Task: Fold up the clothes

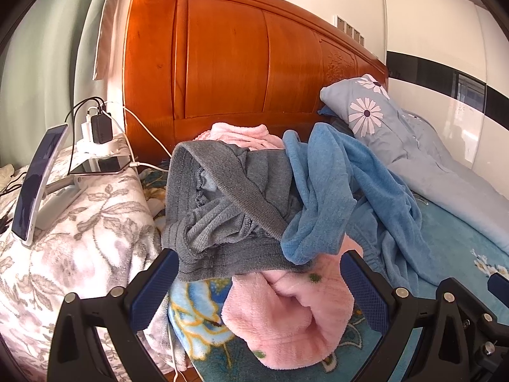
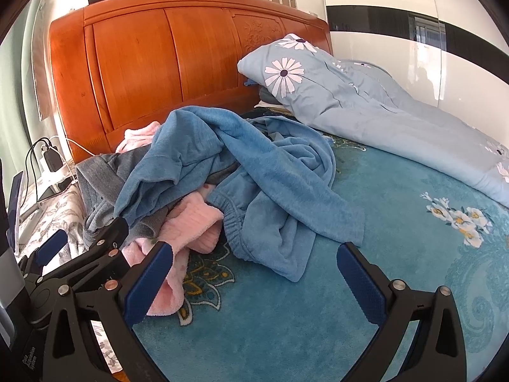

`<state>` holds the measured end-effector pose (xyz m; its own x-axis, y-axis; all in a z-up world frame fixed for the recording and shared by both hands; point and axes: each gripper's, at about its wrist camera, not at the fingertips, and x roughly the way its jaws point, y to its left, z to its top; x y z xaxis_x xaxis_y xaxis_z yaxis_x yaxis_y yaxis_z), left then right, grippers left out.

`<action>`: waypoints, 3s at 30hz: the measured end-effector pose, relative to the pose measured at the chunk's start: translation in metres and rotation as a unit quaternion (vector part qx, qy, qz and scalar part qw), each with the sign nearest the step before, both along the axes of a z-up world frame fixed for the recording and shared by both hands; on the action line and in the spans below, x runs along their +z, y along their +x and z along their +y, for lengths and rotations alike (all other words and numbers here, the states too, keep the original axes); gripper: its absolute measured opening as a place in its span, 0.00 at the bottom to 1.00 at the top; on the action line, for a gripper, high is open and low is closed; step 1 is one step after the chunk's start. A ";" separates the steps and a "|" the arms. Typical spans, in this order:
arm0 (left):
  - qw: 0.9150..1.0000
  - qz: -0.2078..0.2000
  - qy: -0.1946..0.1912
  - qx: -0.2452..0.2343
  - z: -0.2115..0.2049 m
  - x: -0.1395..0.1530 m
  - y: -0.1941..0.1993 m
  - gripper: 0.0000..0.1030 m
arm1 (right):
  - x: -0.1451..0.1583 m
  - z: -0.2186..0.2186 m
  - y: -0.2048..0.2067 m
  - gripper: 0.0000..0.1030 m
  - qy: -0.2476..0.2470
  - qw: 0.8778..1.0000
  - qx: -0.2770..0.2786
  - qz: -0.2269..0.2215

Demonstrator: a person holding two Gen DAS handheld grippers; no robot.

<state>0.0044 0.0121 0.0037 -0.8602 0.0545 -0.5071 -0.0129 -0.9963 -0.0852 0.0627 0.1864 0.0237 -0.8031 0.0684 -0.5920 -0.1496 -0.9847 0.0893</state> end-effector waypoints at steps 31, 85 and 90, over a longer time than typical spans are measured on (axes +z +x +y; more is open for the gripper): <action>0.995 0.016 0.089 -0.030 -0.035 0.009 -0.009 1.00 | 0.052 -0.045 -0.157 1.00 -0.056 0.975 0.198 -0.082; 0.904 -0.049 0.069 -0.419 0.211 0.073 0.201 1.00 | 0.297 0.305 0.322 0.10 0.018 0.978 -0.207 0.004; 0.924 -0.048 0.066 -0.373 0.162 0.064 0.164 1.00 | 0.199 0.258 0.191 0.10 -0.060 0.992 -0.091 -0.070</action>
